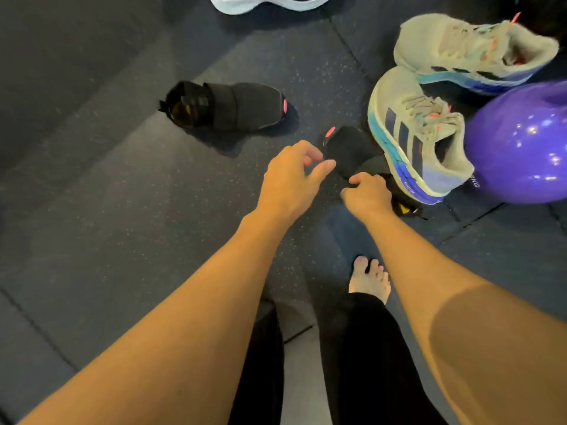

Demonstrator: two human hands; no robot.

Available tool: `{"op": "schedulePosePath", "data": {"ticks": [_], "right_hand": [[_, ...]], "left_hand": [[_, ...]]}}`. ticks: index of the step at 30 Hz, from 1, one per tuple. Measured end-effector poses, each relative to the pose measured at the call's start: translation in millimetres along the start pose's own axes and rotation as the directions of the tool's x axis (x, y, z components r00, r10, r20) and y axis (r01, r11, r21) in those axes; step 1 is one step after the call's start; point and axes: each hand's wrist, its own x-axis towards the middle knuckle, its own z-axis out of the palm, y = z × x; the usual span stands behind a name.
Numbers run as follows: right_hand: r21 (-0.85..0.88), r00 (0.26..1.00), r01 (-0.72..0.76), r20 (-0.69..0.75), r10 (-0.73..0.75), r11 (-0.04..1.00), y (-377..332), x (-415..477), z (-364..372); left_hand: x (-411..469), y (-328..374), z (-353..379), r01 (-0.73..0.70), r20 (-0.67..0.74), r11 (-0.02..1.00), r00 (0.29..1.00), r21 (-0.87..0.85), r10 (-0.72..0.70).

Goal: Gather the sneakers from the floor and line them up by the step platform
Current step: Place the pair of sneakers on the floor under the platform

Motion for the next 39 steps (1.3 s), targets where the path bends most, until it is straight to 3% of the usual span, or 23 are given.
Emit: {"op": "schedulePosePath", "data": {"ticks": [5, 8, 13, 17, 19, 21, 24, 29, 35, 39], "right_hand": [[0.258, 0.985, -0.019, -0.163, 0.063, 0.966, -11, 11, 25], [0.355, 0.978, 0.044, -0.205, 0.032, 0.934, -36, 3, 37], [0.444, 0.988, 0.154, -0.092, -0.126, 0.883, -98, -8, 69], [0.260, 0.991, 0.132, -0.047, -0.124, 0.957, -105, -11, 94], [0.074, 0.991, 0.134, -0.013, -0.133, 0.988, -99, -16, 105], [-0.134, 0.978, 0.201, -0.018, -0.206, 0.970, -95, -18, 113], [-0.175, 0.973, 0.229, 0.000, -0.232, 0.958, -97, -21, 121], [-0.283, 0.972, 0.226, 0.122, -0.199, 0.932, -106, -23, 120], [-0.320, 0.957, 0.284, 0.038, -0.288, 0.904, -128, -33, 76], [-0.316, 0.929, 0.335, -0.049, -0.367, 0.888, -139, -50, 29]], "left_hand": [[25, -37, -9, 0.023, 0.022, 1.000, 0.999, 0.012, -0.024], [32, -47, -16, 0.005, -0.007, 1.000, 1.000, -0.019, -0.005], [51, -54, -39, 0.022, -0.125, 0.999, 0.992, -0.028, -0.025], [77, -69, -73, 0.105, -0.321, 0.989, 0.945, 0.103, -0.066], [93, -82, -91, 0.198, -0.354, 0.965, 0.927, 0.172, -0.126], [103, -96, -102, 0.311, -0.213, 0.909, 0.943, 0.276, -0.258], [100, -117, -101, 0.276, 0.027, 0.803, 0.940, 0.529, -0.341], [90, -131, -93, 0.138, 0.006, 0.684, 0.979, 0.716, -0.204], [88, -137, -116, 0.074, -0.026, 0.542, 0.995, 0.837, -0.095], [59, -104, -120, -0.073, 0.064, 0.542, 0.997, 0.837, 0.036]]}}
